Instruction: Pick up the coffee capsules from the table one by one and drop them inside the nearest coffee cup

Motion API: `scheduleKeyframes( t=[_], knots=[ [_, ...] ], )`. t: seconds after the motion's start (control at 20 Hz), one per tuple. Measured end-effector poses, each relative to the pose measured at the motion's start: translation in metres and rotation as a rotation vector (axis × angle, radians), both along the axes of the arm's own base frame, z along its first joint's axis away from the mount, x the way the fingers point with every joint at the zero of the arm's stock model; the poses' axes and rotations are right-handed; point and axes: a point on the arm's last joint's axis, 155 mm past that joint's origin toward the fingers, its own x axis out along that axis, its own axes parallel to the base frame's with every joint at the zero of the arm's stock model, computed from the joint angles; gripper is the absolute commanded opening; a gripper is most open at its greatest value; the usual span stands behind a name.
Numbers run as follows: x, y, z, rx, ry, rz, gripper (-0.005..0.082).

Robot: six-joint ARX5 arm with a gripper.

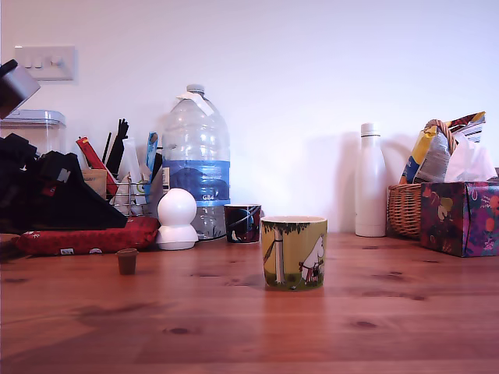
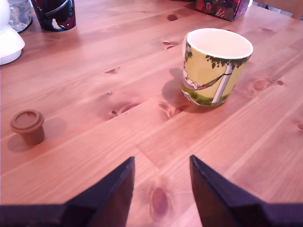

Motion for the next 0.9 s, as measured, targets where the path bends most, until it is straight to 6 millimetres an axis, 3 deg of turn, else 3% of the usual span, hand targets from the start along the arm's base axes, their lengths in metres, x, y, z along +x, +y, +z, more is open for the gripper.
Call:
scheduleKeyframes(
  t=[0.7,0.9],
  knots=[
    [0.0,0.0,0.001,-0.001,-0.004,0.0,0.0323],
    [0.014,0.013,0.005,0.022,-0.044,0.082,0.0324]
  ],
)
